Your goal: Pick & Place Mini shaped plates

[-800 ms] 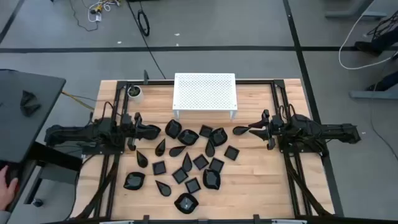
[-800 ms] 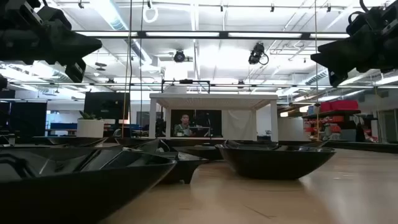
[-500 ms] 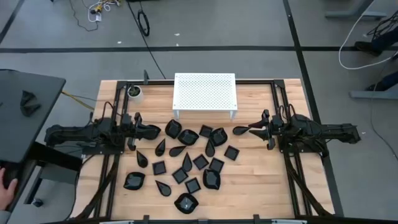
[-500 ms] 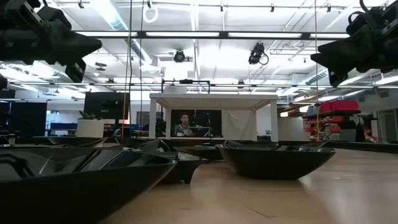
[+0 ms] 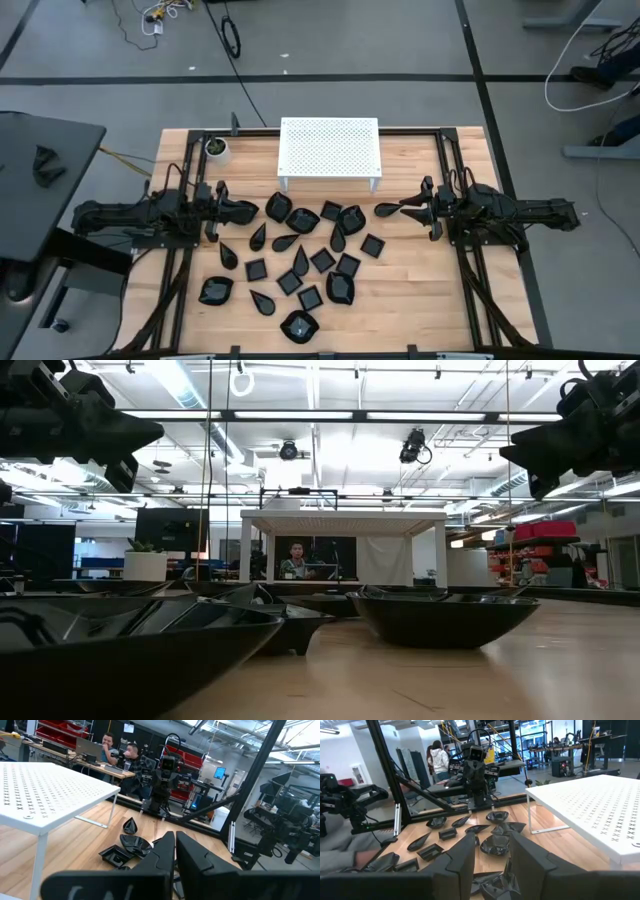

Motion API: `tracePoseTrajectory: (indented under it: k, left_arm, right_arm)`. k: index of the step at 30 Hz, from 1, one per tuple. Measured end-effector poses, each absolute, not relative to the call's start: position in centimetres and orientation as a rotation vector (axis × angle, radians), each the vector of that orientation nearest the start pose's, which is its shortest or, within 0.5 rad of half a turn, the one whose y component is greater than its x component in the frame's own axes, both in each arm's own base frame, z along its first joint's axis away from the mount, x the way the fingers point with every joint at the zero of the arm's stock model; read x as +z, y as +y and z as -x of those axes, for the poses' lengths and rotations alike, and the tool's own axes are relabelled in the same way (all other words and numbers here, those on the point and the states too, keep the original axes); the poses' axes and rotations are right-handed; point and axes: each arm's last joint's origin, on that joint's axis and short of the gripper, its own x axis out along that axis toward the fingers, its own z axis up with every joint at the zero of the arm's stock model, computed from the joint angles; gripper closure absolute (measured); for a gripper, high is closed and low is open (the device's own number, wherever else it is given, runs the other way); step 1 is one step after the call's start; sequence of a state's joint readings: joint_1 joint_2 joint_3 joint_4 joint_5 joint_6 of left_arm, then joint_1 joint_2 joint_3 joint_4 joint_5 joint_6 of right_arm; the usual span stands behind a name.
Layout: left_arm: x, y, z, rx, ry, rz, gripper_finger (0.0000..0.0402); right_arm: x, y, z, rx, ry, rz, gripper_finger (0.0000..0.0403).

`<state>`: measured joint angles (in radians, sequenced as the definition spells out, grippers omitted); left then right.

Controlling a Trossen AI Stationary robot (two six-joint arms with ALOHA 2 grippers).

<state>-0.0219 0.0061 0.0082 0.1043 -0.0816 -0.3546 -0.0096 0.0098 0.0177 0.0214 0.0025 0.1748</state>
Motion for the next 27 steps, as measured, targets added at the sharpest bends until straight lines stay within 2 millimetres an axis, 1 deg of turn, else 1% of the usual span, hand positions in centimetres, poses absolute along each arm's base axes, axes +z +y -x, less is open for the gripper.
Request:
tracePoseTrajectory:
  k: [21, 25, 27]
  left_arm:
    - [17.59, 0.02, -9.70, 0.040, -0.116, 0.359, 0.0381]
    - [17.58, 0.02, -9.70, 0.040, -0.116, 0.359, 0.0381]
    - [17.59, 0.03, -9.70, 0.040, -0.116, 0.360, 0.0381]
  right_arm:
    - [17.07, -0.10, -9.72, -0.009, -0.030, -0.173, 0.0278]
    - [17.17, -0.13, -9.72, -0.022, -0.040, -0.106, 0.0278]
    - [17.23, -0.14, -9.71, -0.022, -0.046, -0.121, 0.0278]
